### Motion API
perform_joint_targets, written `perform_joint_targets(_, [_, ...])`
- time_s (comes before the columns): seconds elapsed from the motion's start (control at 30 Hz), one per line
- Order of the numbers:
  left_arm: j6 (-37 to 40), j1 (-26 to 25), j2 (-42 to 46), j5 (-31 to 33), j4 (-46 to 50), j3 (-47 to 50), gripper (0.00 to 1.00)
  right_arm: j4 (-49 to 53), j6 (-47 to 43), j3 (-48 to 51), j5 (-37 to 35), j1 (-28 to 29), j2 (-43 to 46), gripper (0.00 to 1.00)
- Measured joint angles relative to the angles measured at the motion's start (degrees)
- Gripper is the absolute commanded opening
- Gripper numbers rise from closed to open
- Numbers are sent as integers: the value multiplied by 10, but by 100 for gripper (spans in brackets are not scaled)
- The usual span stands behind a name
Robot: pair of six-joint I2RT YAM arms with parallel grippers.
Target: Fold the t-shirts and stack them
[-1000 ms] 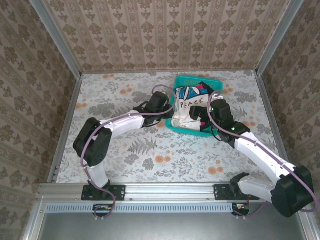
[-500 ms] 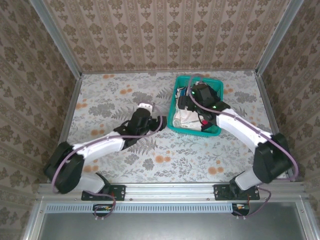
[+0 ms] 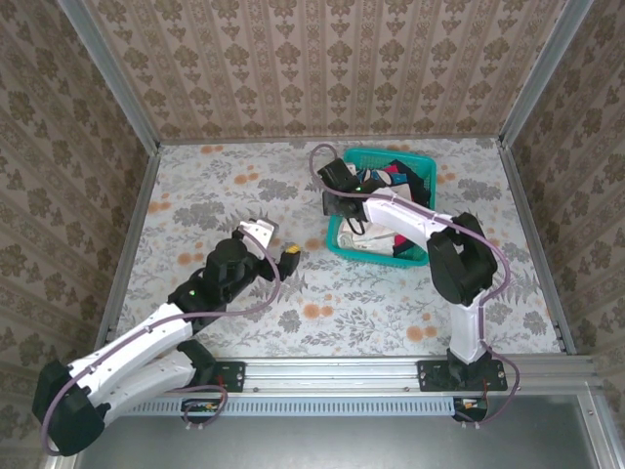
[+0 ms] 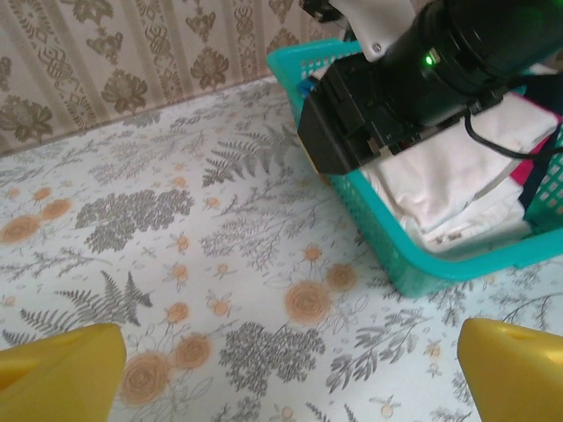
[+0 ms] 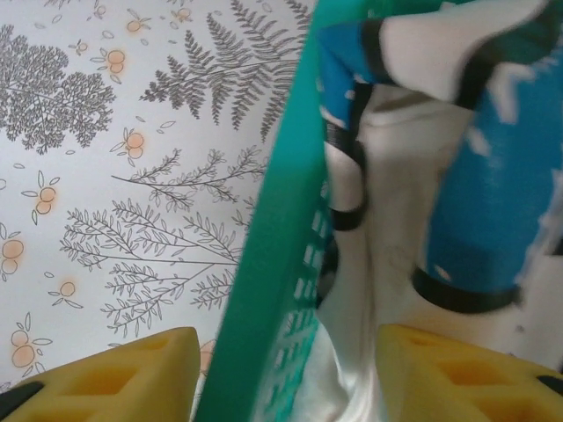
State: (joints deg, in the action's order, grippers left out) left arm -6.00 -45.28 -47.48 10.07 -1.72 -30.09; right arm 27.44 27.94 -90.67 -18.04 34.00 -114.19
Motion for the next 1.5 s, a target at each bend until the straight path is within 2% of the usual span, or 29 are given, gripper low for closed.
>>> perform_joint_targets(0.13, [9,0,-2,3,7,6,99,13,7,-28,-4,6,-20,21])
perform_joint_targets(0.23, [14,0,-12,2,7,6,99,27,10,-30,-23,9,-18,10])
perform_joint_targets(0.47, [29,-1,-72,-18,-21,6,100,40,-38,-10,-46,-11,-1,0])
perform_joint_targets(0.63, [49,-10,-122,-44,-57,3,100,25,-117,49,-52,-46,41,0])
perform_joint_targets(0.87, [73,-20,-176,-79,-95,-28,100,-23,-249,104,-58,-152,71,0])
perform_joint_targets(1.17, [84,-26,-196,-101,-116,-35,100,-67,-369,110,-69,-253,63,0])
perform_joint_targets(1.5, [92,-27,-196,-101,-119,-35,100,-81,-428,68,-74,-305,26,0])
